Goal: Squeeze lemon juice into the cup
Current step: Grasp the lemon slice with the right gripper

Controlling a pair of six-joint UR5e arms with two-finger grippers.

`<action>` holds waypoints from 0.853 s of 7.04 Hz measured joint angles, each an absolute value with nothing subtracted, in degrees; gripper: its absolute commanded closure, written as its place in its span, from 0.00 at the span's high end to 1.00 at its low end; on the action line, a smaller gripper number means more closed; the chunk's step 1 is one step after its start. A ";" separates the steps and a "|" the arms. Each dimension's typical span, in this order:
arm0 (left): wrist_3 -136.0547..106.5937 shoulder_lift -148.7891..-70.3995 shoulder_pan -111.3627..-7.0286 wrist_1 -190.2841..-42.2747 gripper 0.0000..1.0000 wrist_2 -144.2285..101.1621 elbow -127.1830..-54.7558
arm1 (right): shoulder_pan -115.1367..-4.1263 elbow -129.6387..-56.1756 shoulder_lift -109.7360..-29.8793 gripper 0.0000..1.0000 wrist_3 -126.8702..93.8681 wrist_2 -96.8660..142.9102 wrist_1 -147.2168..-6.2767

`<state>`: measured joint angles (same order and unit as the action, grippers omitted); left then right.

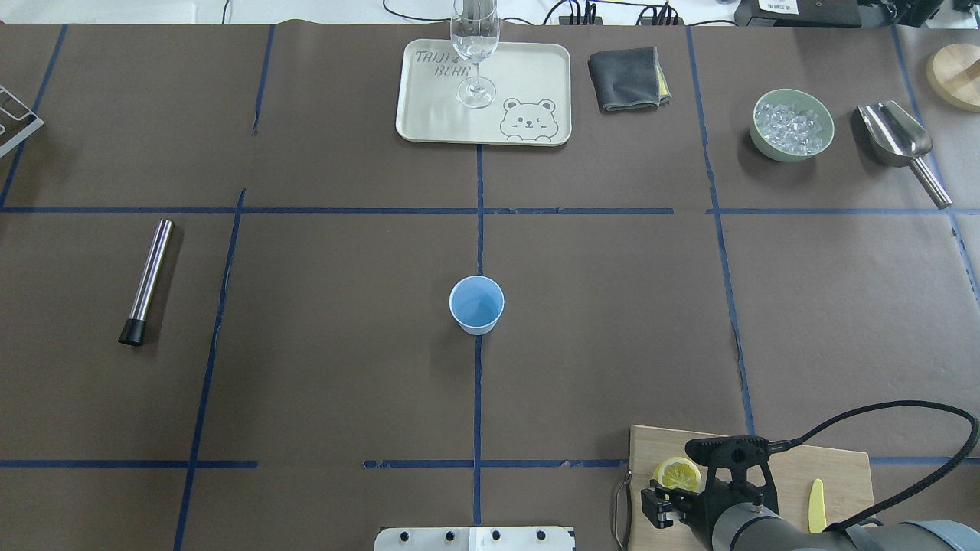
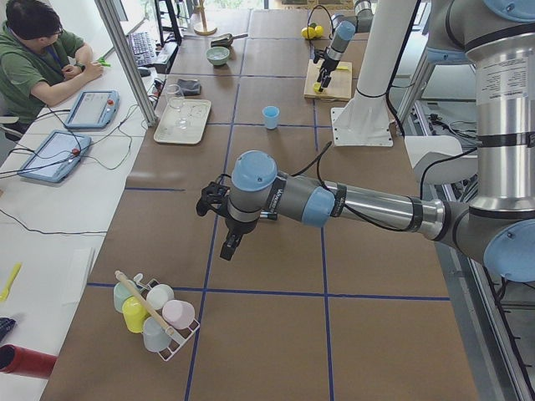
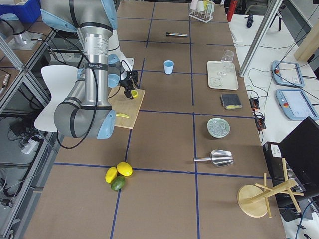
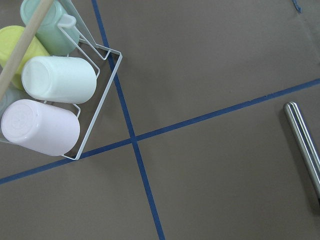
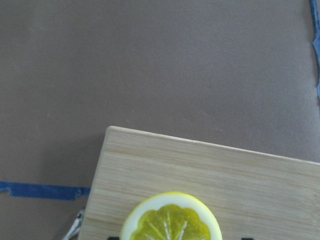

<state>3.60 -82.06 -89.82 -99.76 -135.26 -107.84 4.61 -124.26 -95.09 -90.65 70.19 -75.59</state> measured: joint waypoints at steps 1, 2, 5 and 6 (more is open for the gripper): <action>3.60 -82.03 -89.82 -99.76 1.00 -135.25 -107.84 | 4.64 -124.24 -94.74 0.23 -90.63 70.22 -75.59; 3.60 -82.02 -89.82 -99.75 1.00 -135.23 -107.84 | 4.61 -124.28 -94.52 0.00 -90.60 70.30 -75.58; 3.60 -82.03 -89.82 -99.76 1.00 -135.26 -107.88 | 4.33 -124.57 -94.40 0.00 -90.61 70.20 -75.59; 3.60 -82.04 -89.82 -99.76 1.00 -135.26 -107.87 | 4.11 -125.10 -94.41 0.00 -90.61 70.18 -75.60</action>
